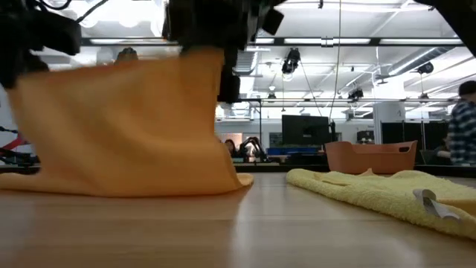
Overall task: Roll microfiber towels into tight, uniform cylinder then place into a basket
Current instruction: Fold the orange towel
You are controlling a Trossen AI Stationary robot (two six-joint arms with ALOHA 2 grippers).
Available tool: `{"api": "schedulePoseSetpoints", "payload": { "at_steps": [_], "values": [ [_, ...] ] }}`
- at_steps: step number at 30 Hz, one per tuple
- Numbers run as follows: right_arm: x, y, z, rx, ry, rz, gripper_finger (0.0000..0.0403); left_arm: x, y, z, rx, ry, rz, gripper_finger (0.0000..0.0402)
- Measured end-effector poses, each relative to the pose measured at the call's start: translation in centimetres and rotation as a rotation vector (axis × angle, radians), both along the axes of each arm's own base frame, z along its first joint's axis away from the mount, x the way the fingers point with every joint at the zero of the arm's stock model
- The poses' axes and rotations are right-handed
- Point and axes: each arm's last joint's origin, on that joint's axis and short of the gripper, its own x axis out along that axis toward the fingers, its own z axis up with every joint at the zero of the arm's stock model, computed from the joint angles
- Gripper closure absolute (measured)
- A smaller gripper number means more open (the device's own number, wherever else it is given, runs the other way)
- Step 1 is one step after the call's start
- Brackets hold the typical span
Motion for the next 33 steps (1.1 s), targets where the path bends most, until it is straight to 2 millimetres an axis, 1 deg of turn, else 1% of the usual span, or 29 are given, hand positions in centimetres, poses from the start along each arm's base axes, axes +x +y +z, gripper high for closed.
{"api": "schedulePoseSetpoints", "payload": {
  "at_steps": [1, 4, 8, 10, 12, 14, 16, 18, 20, 23, 25, 29, 33],
  "values": [
    [0.0, -0.3, -0.8, -0.04, 0.031, -0.018, 0.0394, 0.1, 0.1, -0.1, 0.037, -0.001, 0.015, 0.0402],
    [-0.4, -1.1, -2.2, -0.157, 0.131, -0.075, 0.0394, 0.5, 0.3, -0.3, 0.112, 0.004, 0.046, 0.0402],
    [-1.0, -2.2, -2.5, -0.221, 0.189, -0.079, 0.0394, 1.0, 0.3, -0.7, 0.147, 0.038, 0.047, 0.0402],
    [-1.4, -2.6, -1.9, -0.252, 0.191, -0.095, 0.0394, 1.3, 0.2, -0.9, 0.156, 0.054, 0.037, 0.0402],
    [-1.9, -3.2, -0.6, -0.318, 0.187, -0.128, 0.0394, 1.5, 0.2, -1.0, 0.168, 0.068, 0.034, 0.0402],
    [-2.5, -3.7, 0.9, -0.417, 0.161, -0.173, 0.0394, 1.6, 0.3, -1.1, 0.191, 0.079, 0.041, 0.0402],
    [-2.8, -4.2, 1.9, -0.541, 0.127, -0.21, 0.0394, 1.7, 0.4, -1.2, 0.238, 0.08, 0.057, 0.0402],
    [-2.8, -4.6, 2.3, -0.643, 0.089, -0.22, 0.0394, 1.9, 0.5, -1.5, 0.301, 0.078, 0.074, 0.0402],
    [-2.6, -5.0, 2.4, -0.673, 0.051, -0.209, 0.0394, 2.2, 0.6, -2.0, 0.343, 0.074, 0.072, 0.0402],
    [-2.2, -5.4, 2.0, -0.684, 0.027, -0.202, 0.0394, 2.8, 0.6, -2.9, 0.353, 0.08, 0.068, 0.0402],
    [-1.9, -5.7, 1.2, -0.692, 0.036, -0.188, 0.0394, 3.0, 0.5, -3.8, 0.357, 0.102, 0.063, 0.0402],
    [-1.6, -6.0, -0.8, -0.701, 0.096, -0.166, 0.0394, 3.3, 0.5, -5.6, 0.366, 0.141, 0.063, 0.0402],
    [-1.6, -6.3, -2.1, -0.701, 0.158, -0.162, 0.0394, 3.5, 0.5, -6.3, 0.374, 0.158, 0.065, 0.0402]
  ]
}}
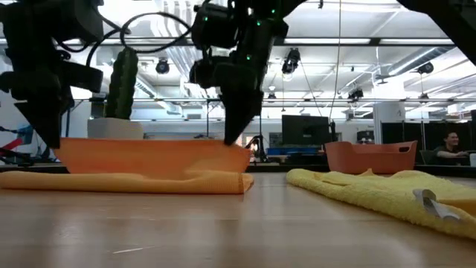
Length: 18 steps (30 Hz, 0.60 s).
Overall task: Roll microfiber towels into tight, uniform cylinder then place into a basket
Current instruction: Fold the orange towel
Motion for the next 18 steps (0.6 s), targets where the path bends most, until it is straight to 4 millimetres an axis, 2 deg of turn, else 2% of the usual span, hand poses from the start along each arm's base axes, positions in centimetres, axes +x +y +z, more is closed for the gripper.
{"api": "schedulePoseSetpoints", "payload": {
  "at_steps": [10, 18],
  "values": [
    [-0.3, -0.9, -0.7, -0.027, 0.056, -0.046, 0.0394, 0.1, 0.8, 0.1, 0.166, -0.026, 0.052, 0.0402],
    [-0.5, -1.8, -0.8, -0.063, 0.073, -0.086, 0.0394, 0.3, 1.2, 0.1, 0.178, -0.028, 0.056, 0.0402]
  ]
}}
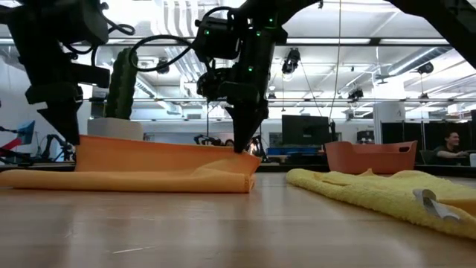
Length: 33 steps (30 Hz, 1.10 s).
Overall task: Roll microfiber towels into tight, uniform cylinder then place into a basket
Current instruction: Fold the orange towel
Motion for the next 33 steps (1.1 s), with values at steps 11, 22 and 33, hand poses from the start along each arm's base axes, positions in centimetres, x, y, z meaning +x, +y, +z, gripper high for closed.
{"api": "schedulePoseSetpoints", "payload": {
  "at_steps": [11, 22, 33],
  "values": [
    [0.1, -0.2, -1.1, 0.053, 0.028, -0.033, 0.0357, 1.2, 0.5, -0.8, -0.002, -0.001, 0.048, 0.0402],
    [0.0, -0.1, -1.1, 0.063, 0.039, -0.078, 0.0251, 2.0, 0.5, -0.7, 0.004, -0.032, 0.053, 0.0323],
    [-1.2, -0.1, -0.6, 0.004, 0.135, -0.146, 0.027, 1.9, 0.7, 0.0, 0.028, -0.058, 0.088, 0.0248]
  ]
}}
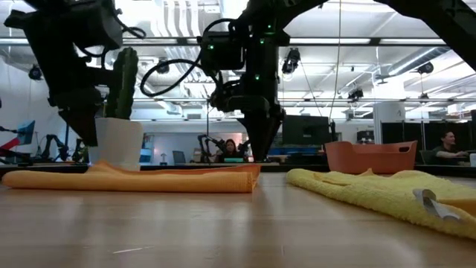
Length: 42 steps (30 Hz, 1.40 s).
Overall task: Roll microfiber towels into tight, uniform cylinder then place into a basket
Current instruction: Fold the orange towel
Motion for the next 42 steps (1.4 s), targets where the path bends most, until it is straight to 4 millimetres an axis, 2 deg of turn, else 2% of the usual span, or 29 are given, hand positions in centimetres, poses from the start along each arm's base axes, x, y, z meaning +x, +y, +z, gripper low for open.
{"api": "schedulePoseSetpoints", "payload": {
  "at_steps": [4, 8, 15, 21, 24, 29, 35, 42],
  "values": [
    [-0.2, 0.5, 1.6, 0.095, -0.057, -0.006, 0.0286, 0.1, -0.3, 0.9, -0.109, -0.045, -0.031, 0.0247],
    [0.4, 1.4, 3.1, 0.277, -0.185, 0.033, 0.0296, 0.2, -0.8, 1.8, -0.241, -0.139, -0.096, 0.0246],
    [1.7, 4.1, 3.4, 0.3, -0.305, 0.051, 0.0288, 0.8, -1.2, 2.3, -0.286, -0.215, -0.328, 0.0246],
    [2.4, 5.9, 0.7, 0.23, -0.298, 0.075, 0.0285, 1.1, -1.3, 0.3, -0.299, -0.238, -0.325, 0.0246],
    [2.2, 5.9, -1.0, 0.21, -0.246, 0.041, 0.0293, 0.9, -1.3, -1.2, -0.311, -0.208, -0.288, 0.0246],
    [2.1, 6.0, -2.5, 0.212, -0.194, -0.005, 0.0312, 0.5, -1.2, -3.1, -0.3, -0.138, -0.251, 0.0246],
    [1.4, 6.2, -3.6, 0.205, -0.096, 0.022, 0.0329, 0.2, -1.3, -4.6, -0.358, -0.08, -0.206, 0.0246],
    [0.2, 6.1, -3.9, 0.177, 0.016, 0.08, 0.0343, 0.6, -1.5, -4.9, -0.455, -0.076, -0.113, 0.0246]
  ]
}}
